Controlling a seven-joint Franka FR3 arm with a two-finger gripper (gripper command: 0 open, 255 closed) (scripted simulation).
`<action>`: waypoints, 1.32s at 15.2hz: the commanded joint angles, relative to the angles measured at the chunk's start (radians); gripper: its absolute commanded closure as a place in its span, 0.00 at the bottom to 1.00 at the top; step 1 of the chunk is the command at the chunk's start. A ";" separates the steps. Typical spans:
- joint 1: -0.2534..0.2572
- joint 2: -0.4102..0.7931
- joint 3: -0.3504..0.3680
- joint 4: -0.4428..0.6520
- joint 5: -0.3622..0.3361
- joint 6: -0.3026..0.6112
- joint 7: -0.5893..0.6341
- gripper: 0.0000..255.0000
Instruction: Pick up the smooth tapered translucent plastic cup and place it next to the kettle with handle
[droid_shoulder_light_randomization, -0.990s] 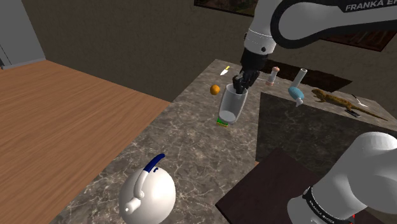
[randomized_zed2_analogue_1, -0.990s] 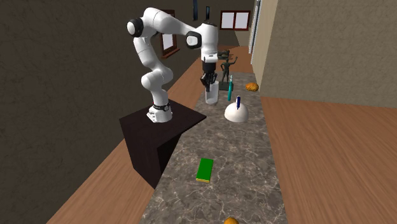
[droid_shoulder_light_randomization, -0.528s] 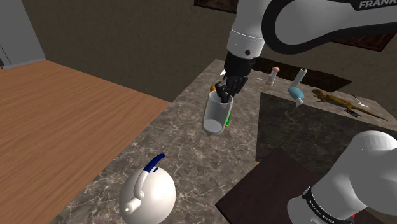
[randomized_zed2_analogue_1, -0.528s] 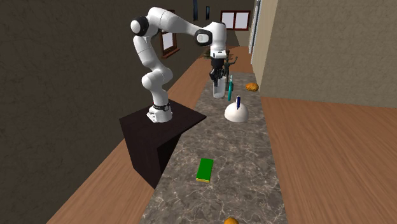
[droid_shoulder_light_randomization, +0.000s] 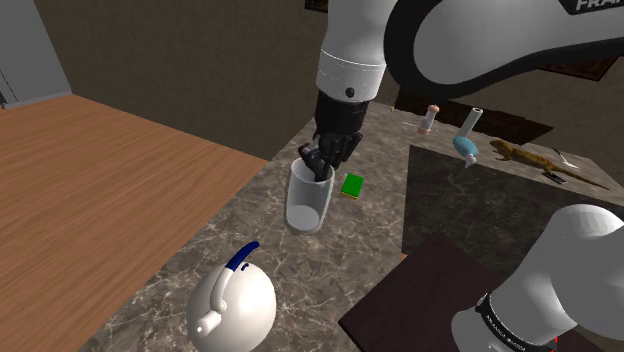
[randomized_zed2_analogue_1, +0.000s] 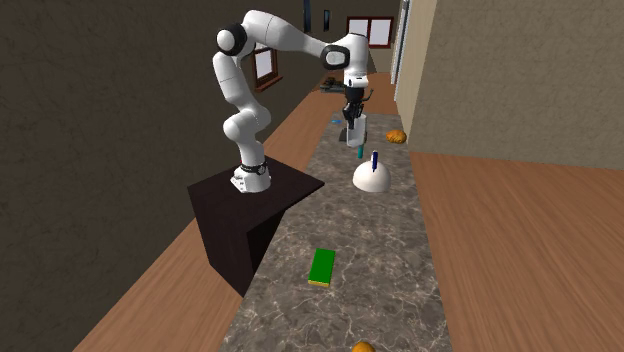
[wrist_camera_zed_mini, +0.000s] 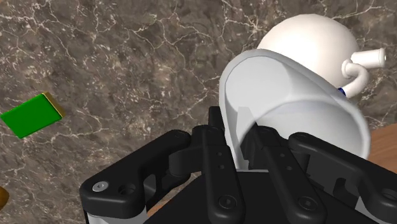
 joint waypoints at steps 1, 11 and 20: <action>0.005 0.009 0.013 -0.016 0.001 0.025 0.019 1.00; 0.005 0.048 0.028 -0.118 -0.006 0.164 0.034 1.00; 0.001 0.105 0.044 -0.192 -0.024 0.292 0.056 1.00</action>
